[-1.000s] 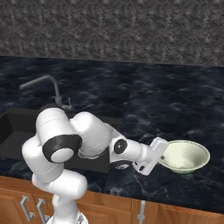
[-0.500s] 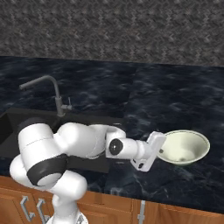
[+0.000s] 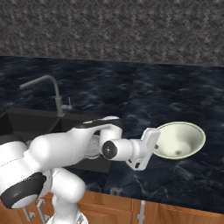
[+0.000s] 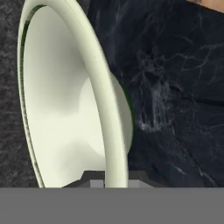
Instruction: Place the bowl in the left basin and the colander in the right basin of the sink.
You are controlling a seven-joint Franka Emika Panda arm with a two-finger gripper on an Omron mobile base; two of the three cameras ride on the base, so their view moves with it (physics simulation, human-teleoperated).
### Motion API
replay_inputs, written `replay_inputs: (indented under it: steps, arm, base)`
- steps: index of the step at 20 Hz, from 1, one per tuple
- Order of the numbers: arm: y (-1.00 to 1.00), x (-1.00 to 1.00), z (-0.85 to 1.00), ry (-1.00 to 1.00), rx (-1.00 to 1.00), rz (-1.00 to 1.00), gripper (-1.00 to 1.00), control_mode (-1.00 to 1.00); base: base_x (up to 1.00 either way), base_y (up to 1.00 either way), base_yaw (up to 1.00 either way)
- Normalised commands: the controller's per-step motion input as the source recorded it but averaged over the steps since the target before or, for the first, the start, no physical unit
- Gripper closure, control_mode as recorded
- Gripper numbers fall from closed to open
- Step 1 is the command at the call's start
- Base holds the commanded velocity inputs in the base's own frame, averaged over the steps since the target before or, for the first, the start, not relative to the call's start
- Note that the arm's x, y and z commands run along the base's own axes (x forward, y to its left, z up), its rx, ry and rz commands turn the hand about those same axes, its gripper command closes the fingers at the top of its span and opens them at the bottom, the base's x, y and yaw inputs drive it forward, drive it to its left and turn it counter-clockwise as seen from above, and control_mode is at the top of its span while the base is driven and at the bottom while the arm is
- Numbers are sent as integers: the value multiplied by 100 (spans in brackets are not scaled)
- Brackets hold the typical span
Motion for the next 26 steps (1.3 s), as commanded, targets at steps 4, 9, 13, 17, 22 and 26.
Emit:
replay_inputs:
  steps: [4, 9, 13, 17, 22, 26]
  arm:
    - [29, -44, 43, 1, 2, 19, 100, -100]
    - [37, -39, 36, 4, 3, 23, 100, -100]
    - [35, -30, 41, 10, 4, 23, 100, -100]
    - [33, -33, 49, 14, 3, 22, 100, -100]
    - [27, -45, 43, 15, 1, 21, 100, -100]
    - [27, -49, 29, 10, 4, 21, 100, -100]
  base:
    - [0, 0, 0]
    - [0, 0, 0]
    - [0, 0, 0]
    - [0, 0, 0]
    - [0, 0, 0]
    - [0, 0, 0]
